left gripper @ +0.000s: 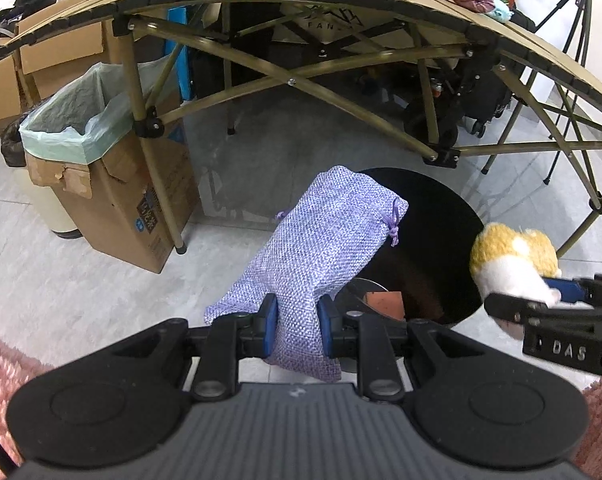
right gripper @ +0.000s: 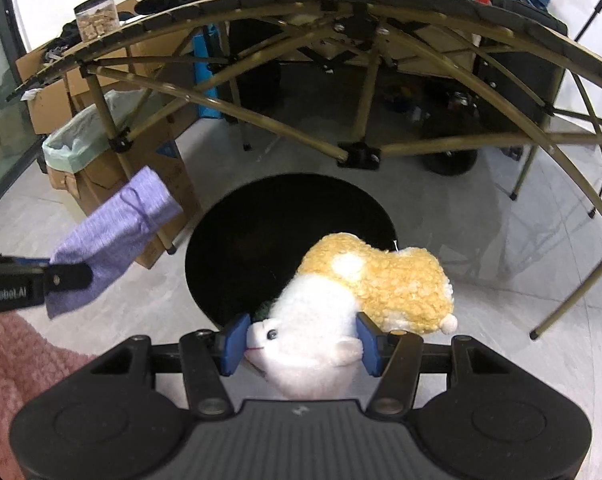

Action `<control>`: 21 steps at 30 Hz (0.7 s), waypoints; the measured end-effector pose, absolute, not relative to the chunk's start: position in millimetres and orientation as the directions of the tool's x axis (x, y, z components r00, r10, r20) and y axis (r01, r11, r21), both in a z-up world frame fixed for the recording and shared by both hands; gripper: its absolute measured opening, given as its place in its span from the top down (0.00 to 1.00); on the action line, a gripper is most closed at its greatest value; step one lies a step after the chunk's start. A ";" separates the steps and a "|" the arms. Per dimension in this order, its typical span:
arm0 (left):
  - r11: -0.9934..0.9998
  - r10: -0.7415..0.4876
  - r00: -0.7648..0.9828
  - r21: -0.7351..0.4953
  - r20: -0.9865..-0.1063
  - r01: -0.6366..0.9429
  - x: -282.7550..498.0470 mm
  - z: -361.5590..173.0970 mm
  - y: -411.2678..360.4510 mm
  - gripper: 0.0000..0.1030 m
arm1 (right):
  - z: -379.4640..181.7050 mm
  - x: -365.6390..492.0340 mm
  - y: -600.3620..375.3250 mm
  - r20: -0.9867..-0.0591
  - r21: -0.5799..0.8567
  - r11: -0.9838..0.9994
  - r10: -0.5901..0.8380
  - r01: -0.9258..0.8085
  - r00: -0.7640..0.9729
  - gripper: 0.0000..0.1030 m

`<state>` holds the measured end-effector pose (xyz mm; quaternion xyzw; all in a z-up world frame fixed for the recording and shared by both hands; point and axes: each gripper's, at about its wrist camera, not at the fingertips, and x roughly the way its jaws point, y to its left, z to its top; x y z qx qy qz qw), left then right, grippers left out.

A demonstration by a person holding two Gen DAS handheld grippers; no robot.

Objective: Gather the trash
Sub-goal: 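Carry the sheep and purple pouch down over the black bin with both grippers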

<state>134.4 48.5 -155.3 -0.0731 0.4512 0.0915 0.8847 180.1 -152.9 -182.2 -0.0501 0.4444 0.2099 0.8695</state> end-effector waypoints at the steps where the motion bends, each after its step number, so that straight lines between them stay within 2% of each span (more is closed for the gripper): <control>1: 0.972 0.100 0.574 -0.045 -0.813 -0.233 135.6 -156.0 49.9 0.79 | -182.1 184.2 -150.5 -0.791 0.102 0.906 0.324 -0.411 0.519 0.46; 21: 0.952 0.156 0.550 -0.023 -0.820 -0.305 159.5 -160.8 72.9 0.79 | -203.1 244.8 -103.9 -0.796 0.111 0.880 0.357 -0.462 0.489 0.46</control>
